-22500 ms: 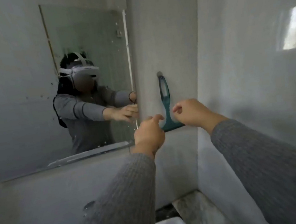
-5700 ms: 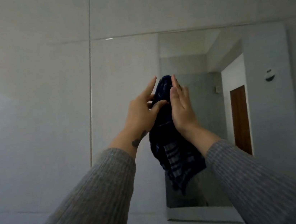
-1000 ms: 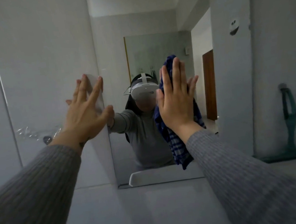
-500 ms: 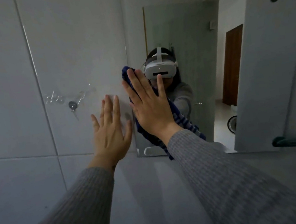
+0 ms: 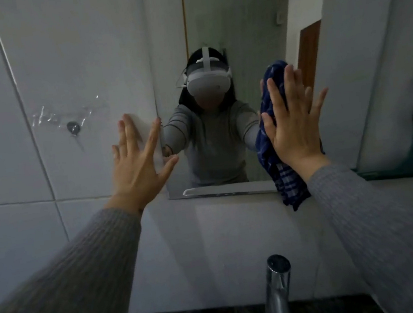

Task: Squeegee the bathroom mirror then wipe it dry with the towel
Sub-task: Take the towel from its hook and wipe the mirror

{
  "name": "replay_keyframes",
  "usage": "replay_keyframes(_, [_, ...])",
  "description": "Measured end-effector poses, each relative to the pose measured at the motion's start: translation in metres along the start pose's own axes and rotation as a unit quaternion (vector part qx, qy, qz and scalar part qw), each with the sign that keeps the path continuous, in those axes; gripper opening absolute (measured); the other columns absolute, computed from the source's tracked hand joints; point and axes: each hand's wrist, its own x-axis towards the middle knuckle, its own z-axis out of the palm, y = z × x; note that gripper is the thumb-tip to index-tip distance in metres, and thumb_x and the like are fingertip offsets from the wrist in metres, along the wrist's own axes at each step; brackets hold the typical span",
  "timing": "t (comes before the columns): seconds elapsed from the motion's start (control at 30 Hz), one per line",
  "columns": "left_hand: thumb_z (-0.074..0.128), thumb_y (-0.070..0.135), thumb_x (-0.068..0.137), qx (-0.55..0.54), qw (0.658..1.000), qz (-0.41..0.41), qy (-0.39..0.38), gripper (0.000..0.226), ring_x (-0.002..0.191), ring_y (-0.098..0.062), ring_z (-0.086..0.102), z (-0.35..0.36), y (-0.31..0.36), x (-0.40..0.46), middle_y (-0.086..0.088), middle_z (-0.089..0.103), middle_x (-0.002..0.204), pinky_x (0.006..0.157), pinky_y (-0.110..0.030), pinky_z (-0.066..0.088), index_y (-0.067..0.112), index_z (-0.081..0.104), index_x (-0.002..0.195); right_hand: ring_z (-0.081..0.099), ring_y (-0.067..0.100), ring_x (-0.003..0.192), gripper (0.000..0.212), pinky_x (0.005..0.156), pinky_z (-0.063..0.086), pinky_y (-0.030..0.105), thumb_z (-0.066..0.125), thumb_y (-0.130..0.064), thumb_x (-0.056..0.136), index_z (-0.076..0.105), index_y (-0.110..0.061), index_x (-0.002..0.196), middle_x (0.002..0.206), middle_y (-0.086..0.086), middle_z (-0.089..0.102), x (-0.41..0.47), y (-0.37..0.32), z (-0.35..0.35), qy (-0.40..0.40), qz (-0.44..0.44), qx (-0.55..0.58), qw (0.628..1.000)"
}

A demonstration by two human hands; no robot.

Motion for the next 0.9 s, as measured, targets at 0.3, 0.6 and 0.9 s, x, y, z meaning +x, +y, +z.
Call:
replay_keyframes(0.3, [0.045, 0.063, 0.084, -0.01, 1.0, 0.004, 0.013, 0.084, 0.143, -0.037, -0.012, 0.0, 0.0, 0.0, -0.023, -0.016, 0.155, 0.11, -0.062, 0.013, 0.034, 0.003, 0.15, 0.005, 0.033, 0.147, 0.057, 0.111, 0.003, 0.068, 0.023, -0.042, 0.101, 0.007, -0.022, 0.152, 0.159, 0.019, 0.007, -0.056, 0.073, 0.014, 0.009, 0.16, 0.056, 0.985])
replay_keyframes(0.6, [0.043, 0.064, 0.085, -0.007, 1.0, 0.0, 0.007, 0.082, 0.143, -0.037, -0.015, 0.001, -0.001, -0.001, -0.023, -0.018, 0.155, 0.111, -0.061, 0.011, 0.034, 0.003, 0.15, 0.003, 0.038, 0.146, 0.059, 0.111, 0.0, 0.066, 0.025, -0.038, 0.1, 0.007, -0.014, 0.151, 0.158, 0.023, 0.006, -0.122, 0.042, 0.044, -0.016, 0.161, 0.084, 0.983])
replay_keyframes(0.9, [0.039, 0.065, 0.085, -0.024, 1.0, -0.002, -0.012, 0.08, 0.143, -0.031, -0.02, -0.005, 0.0, -0.002, -0.017, -0.023, 0.155, 0.113, -0.057, 0.007, 0.038, -0.001, 0.149, -0.017, 0.024, 0.145, 0.071, 0.115, 0.0, 0.061, 0.034, -0.036, 0.101, -0.016, -0.024, 0.15, 0.154, 0.002, -0.032, -0.083, -0.074, 0.053, 0.024, 0.003, 0.122, 0.992])
